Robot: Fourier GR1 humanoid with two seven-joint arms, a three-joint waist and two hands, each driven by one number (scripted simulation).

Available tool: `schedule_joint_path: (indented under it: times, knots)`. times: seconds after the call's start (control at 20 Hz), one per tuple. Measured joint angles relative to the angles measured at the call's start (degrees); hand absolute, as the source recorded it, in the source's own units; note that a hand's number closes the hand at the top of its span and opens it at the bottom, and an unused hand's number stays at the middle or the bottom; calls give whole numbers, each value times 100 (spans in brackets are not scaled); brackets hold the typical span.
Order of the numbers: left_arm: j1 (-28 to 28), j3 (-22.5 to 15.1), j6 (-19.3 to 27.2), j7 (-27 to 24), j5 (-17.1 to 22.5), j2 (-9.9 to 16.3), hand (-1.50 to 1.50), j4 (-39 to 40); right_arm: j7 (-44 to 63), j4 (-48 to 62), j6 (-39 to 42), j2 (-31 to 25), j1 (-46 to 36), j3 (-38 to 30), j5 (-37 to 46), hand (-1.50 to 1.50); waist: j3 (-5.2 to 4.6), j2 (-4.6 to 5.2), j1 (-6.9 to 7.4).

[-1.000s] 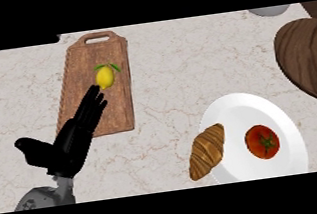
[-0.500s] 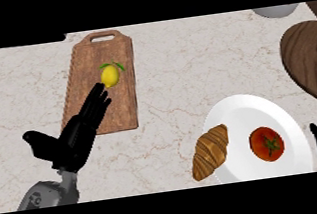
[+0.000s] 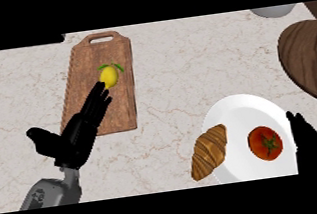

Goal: Pick the tomato from the plate and place it in the bowl

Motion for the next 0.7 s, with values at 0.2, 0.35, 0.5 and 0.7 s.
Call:
schedule_joint_path:
  times: [0.2, 0.35, 0.5, 0.7]
  knots:
    - [144, 31, -10, 65, -115, -68, 0, -161, -62, 395, 86, 229, -206, 10, 223, -150, 2, -5, -5]
    - [209, 113, -192, -88, -159, -83, 0, -27, -87, 612, 142, 411, -306, 41, 396, -150, 2, -7, -13]
    - [166, 228, -246, 44, -187, -116, 0, -55, -156, 873, 146, 561, -387, -20, 512, -150, 4, -7, -18]
    - [259, 226, -215, 168, -351, -274, 0, -209, -297, 1143, 67, 657, -423, -221, 593, -150, 5, -9, -22]
